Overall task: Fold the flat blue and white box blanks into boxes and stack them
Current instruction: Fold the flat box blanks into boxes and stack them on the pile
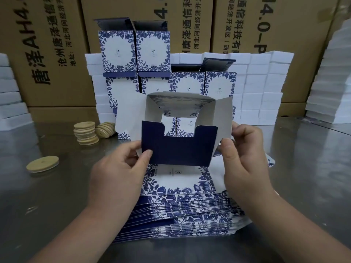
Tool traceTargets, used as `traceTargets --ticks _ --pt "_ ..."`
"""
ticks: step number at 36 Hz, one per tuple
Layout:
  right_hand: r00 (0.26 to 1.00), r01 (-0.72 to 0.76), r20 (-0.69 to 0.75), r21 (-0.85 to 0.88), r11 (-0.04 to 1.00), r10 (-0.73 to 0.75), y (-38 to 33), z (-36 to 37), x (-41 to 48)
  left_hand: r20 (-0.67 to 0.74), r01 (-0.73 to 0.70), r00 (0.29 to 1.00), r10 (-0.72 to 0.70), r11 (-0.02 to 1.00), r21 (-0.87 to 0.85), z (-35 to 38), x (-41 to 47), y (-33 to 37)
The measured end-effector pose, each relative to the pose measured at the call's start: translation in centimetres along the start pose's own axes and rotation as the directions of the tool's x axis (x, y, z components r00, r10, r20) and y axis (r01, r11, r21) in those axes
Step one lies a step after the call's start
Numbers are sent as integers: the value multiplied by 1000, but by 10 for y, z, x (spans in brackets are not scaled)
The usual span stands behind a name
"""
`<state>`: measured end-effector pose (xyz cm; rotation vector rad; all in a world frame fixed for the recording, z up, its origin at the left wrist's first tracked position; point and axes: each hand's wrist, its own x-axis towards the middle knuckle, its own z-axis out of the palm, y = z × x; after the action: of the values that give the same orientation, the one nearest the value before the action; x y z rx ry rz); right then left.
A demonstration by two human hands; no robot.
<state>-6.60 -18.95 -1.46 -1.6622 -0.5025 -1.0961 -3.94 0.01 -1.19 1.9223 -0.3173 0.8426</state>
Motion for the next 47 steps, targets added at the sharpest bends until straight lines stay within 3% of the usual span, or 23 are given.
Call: traceTargets --ticks 13,17,23,30,33,39,47 --pt "997 -75 12 32 997 75 0 -1 -1 -33 -18 999 23 993 119 1 -1 0" --pt "997 -74 16 24 997 73 -3 -1 -2 -19 79 997 -80 996 -38 2 4 1" --pt "996 -94 17 16 995 93 -4 -2 -5 194 105 978 -80 987 -121 3 4 -3" --pt "996 -44 72 30 999 42 -8 -2 -4 262 162 959 -105 965 -208 5 6 -3" --pt "995 -21 94 46 999 17 -10 -3 -3 224 158 968 -115 969 -188 5 6 -5" --pt "987 -16 161 -76 997 28 -11 -7 -1 142 183 977 -157 965 -188 4 5 -7" --pt "990 -3 136 -192 981 30 -12 -11 6 243 96 968 -55 982 -162 6 -4 -1"
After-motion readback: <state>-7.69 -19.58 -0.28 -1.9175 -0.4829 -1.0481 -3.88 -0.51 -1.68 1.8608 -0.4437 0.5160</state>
